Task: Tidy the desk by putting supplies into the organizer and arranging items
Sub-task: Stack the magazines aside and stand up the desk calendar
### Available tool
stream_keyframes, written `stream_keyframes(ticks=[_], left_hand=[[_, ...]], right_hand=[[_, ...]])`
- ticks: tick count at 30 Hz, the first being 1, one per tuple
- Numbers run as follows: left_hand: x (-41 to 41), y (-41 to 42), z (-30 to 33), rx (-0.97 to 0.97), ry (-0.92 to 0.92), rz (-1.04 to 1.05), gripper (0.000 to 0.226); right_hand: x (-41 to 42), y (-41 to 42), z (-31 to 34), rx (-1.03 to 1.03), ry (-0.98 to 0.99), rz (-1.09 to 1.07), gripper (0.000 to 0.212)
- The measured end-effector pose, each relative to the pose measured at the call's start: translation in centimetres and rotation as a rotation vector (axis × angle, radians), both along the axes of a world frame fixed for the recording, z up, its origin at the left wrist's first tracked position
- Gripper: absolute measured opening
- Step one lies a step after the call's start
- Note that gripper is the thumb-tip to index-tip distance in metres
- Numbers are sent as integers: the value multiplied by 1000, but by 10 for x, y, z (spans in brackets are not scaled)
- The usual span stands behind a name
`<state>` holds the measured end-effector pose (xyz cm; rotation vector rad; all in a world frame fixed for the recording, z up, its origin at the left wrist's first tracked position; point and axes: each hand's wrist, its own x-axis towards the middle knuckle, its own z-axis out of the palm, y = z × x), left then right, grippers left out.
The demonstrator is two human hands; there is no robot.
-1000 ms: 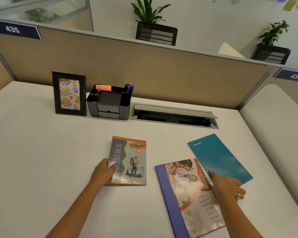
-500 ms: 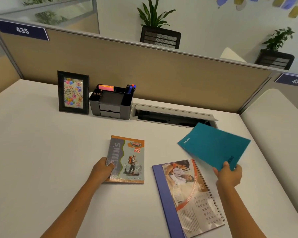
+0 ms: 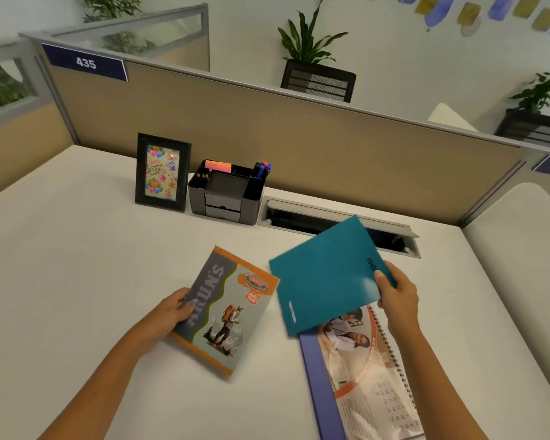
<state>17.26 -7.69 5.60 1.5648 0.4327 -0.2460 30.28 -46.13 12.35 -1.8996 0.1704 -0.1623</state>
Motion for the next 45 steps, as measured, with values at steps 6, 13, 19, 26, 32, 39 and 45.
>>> stream_keyframes(ticks=[6, 13, 19, 26, 32, 39, 45], left_hand=[[-4, -8, 17, 25, -41, -127, 20], [-2, -39, 11, 433, -105, -137, 8], [-19, -55, -1, 354, -50, -25, 10], [-21, -48, -2, 247, -125, 211, 15], [-17, -42, 15, 294, -304, 278, 14], [-34, -30, 1, 566, -371, 197, 15], [-29, -31, -1, 638, -356, 139, 20]], right_hand=[[-15, 28, -3, 75, 242, 317, 28], [-28, 54, -1, 163, 448, 496, 25], [-44, 66, -8, 228, 486, 454, 26], [-88, 104, -32, 204, 520, 487, 58], [-108, 146, -20, 95, 263, 381, 38], [-115, 161, -21, -155, 28, 316, 38], [-118, 166, -35, -221, 85, 291, 40]])
